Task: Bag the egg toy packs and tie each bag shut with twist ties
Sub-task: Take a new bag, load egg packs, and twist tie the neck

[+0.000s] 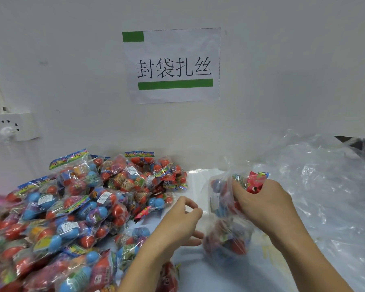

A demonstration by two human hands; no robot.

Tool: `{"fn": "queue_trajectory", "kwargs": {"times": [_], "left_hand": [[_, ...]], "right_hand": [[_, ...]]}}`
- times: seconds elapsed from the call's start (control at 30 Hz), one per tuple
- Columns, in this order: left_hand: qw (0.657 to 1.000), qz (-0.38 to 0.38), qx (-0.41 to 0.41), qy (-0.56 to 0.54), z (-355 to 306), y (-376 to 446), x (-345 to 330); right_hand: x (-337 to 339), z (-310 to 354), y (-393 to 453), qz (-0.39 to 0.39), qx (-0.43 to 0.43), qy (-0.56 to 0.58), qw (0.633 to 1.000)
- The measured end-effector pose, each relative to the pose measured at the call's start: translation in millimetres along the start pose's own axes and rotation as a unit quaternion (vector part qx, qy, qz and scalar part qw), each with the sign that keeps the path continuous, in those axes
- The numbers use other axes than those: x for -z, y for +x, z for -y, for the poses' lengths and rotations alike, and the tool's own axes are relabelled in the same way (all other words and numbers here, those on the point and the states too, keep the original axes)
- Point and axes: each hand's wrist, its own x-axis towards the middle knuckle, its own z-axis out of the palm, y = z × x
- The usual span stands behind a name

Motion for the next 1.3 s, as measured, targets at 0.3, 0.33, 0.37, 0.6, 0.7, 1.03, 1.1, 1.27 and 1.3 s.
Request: {"fn": "queue_trajectory", "kwargs": {"times": [0.3, 0.33, 0.37, 0.6, 0.7, 1.03, 1.1, 1.27, 1.3], "left_hand": [[0.961, -0.088, -0.244, 0.093, -1, 0, -1], [0.959, -0.082, -0.254, 0.092, -2, 0, -2], [0.958, -0.081, -0.26, 0.088, -3, -1, -2], [0.944, -0.112, -0.306, 0.045, -5, -3, -4], [0.938, -0.118, -0.327, 0.013, -7, -3, -6], [0.92, -0.117, -0.372, -0.028, -9, -3, -6], [0.919, -0.116, -0.375, -0.036, -9, -3, -6], [0.921, -0.11, -0.371, -0.053, -9, -3, -6], [0.921, -0.109, -0.37, -0.051, -9, -3, -6]], "right_hand": [[-1, 3, -2, 0.046, 0.0, -0.053, 0.998], [-2, 4, -3, 0.052, -0.004, -0.054, 0.997], [-1, 4, -3, 0.058, -0.008, -0.054, 0.997], [1, 8, -6, 0.07, -0.016, -0.026, 0.997], [2, 8, -6, 0.076, -0.017, 0.011, 0.997], [8, 12, -8, 0.183, -0.045, 0.112, 0.976], [8, 12, -9, 0.204, -0.052, 0.122, 0.97], [8, 12, -11, 0.227, -0.044, 0.075, 0.97], [8, 12, -10, 0.227, -0.039, 0.062, 0.971]]}}
